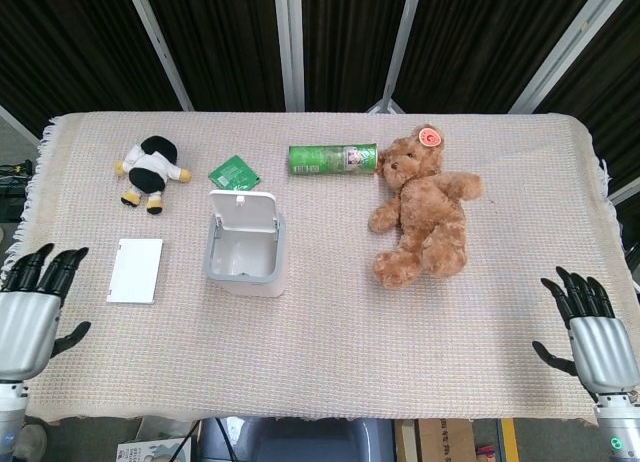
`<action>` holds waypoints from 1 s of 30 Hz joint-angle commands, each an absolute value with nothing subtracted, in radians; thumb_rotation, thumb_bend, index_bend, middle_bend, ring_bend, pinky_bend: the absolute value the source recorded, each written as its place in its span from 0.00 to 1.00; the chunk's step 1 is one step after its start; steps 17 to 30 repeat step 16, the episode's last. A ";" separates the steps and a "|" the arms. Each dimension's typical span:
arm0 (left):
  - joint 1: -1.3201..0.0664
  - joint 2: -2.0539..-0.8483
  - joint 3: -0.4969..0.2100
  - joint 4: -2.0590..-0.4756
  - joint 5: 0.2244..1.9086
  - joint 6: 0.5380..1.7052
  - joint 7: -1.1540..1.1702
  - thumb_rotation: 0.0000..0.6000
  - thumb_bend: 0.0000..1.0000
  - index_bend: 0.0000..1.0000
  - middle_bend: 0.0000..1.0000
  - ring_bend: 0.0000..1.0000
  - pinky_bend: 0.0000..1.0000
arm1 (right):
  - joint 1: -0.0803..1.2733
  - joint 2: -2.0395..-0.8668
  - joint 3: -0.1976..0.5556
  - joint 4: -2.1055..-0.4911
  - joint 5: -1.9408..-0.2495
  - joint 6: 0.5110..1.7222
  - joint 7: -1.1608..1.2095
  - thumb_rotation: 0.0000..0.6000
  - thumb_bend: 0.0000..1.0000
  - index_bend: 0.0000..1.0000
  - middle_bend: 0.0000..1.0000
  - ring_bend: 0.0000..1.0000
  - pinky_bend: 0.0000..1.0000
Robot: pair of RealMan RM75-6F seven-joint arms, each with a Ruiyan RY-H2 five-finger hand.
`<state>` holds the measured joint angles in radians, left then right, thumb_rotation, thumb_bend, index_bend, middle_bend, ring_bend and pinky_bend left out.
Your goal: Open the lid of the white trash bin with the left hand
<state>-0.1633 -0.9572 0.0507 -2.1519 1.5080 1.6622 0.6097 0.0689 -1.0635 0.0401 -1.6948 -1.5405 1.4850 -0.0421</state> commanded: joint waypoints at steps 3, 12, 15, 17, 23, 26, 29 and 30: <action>-0.046 -0.974 0.090 -1.916 1.449 1.720 0.240 1.00 0.15 0.12 0.11 0.04 0.09 | 0.069 -1.066 0.035 -1.691 -1.569 1.499 -0.035 1.00 0.19 0.15 0.04 0.00 0.00; -0.017 -0.971 0.110 -1.795 1.533 1.713 0.077 1.00 0.15 0.12 0.08 0.00 0.03 | 0.069 -1.071 0.033 -1.683 -1.592 1.511 -0.023 1.00 0.19 0.15 0.04 0.00 0.00; -0.009 -0.968 0.113 -1.780 1.550 1.717 0.062 1.00 0.15 0.12 0.08 0.00 0.03 | 0.069 -1.070 0.033 -1.684 -1.592 1.512 -0.019 1.00 0.19 0.15 0.04 0.00 0.00; -0.006 -0.968 0.111 -1.779 1.549 1.718 0.060 1.00 0.15 0.12 0.08 0.00 0.03 | 0.069 -1.069 0.033 -1.685 -1.591 1.512 -0.017 1.00 0.19 0.15 0.04 0.00 0.00; -0.006 -0.968 0.111 -1.779 1.549 1.718 0.060 1.00 0.15 0.12 0.08 0.00 0.03 | 0.069 -1.069 0.033 -1.685 -1.591 1.512 -0.017 1.00 0.19 0.15 0.04 0.00 0.00; -0.006 -0.968 0.111 -1.779 1.549 1.718 0.060 1.00 0.15 0.12 0.08 0.00 0.03 | 0.069 -1.069 0.033 -1.685 -1.591 1.512 -0.017 1.00 0.19 0.15 0.04 0.00 0.00; -0.006 -0.968 0.111 -1.779 1.549 1.718 0.060 1.00 0.15 0.12 0.08 0.00 0.03 | 0.069 -1.069 0.033 -1.685 -1.591 1.512 -0.017 1.00 0.19 0.15 0.04 0.00 0.00; -0.006 -0.968 0.111 -1.779 1.549 1.718 0.060 1.00 0.15 0.12 0.08 0.00 0.03 | 0.069 -1.069 0.033 -1.685 -1.591 1.512 -0.017 1.00 0.19 0.15 0.04 0.00 0.00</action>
